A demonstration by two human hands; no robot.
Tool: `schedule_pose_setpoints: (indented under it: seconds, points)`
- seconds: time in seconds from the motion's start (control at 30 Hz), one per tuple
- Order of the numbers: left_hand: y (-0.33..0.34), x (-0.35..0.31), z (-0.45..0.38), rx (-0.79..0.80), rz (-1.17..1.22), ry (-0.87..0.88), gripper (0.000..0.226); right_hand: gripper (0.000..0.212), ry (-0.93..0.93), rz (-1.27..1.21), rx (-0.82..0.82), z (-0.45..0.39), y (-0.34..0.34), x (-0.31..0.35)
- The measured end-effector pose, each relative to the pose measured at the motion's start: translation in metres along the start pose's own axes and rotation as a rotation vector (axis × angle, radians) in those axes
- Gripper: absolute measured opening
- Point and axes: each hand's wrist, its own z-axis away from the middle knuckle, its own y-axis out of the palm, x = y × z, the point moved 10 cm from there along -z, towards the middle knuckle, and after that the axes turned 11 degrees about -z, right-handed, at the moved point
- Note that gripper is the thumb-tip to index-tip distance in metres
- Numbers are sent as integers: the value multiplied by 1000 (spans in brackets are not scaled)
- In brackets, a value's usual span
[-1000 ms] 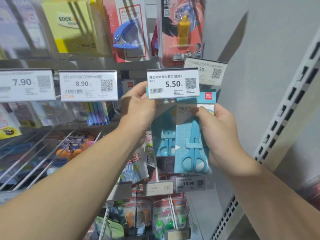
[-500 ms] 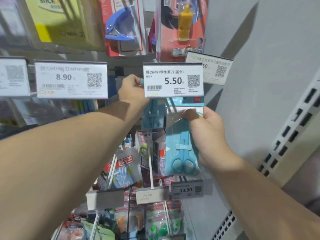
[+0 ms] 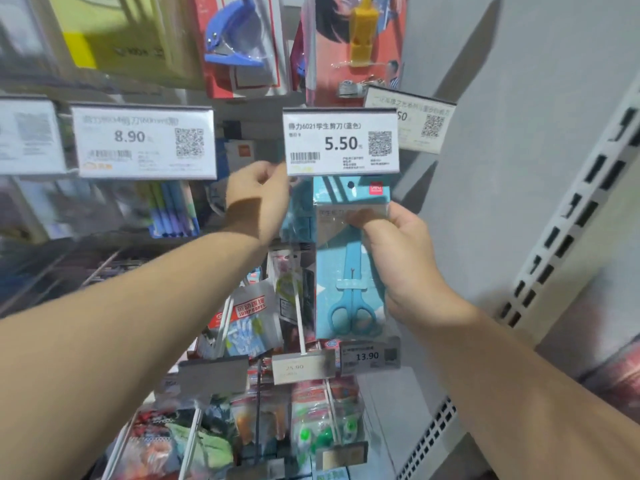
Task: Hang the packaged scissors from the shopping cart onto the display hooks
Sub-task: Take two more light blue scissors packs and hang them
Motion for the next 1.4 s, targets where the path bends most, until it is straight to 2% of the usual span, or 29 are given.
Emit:
schedule_pose_setpoints:
  seconds: [0.07,0.13,0.27,0.33,0.4,0.5,0.6,0.73,0.87,1.0,1.23,1.4]
  points:
    - [8,-3,29,191,113,-45,30,15,9,-11,1,7,5,-4]
    - [10,-6,53,326,119,-1,35,19,1,2,6,16,13,-5]
    - [-6,-7,72,357,129,11,24,8,-10,23,25,33,22,-1]
    - [-12,-13,80,393,176,-4,15,15,-4,-27,10,36,21,4]
    - [-17,-16,83,413,199,-29,3,10,8,-130,27,38,24,11]
    - [-20,-24,87,423,211,-13,6,10,12,-222,70,42,29,25]
    - [-16,-32,89,418,243,7,24,12,-22,-246,101,42,31,37]
    - [-13,-35,85,339,243,-4,32,19,-85,-282,128,38,33,50]
    - [-13,-38,80,280,264,18,56,22,-132,-262,153,31,36,58]
    - [-14,-39,78,205,269,6,40,15,-160,-218,142,24,38,58]
    - [-16,-48,72,156,386,49,44,23,-276,-131,130,18,41,75]
    - [-14,-36,70,144,395,-18,28,21,-149,-217,145,13,42,58]
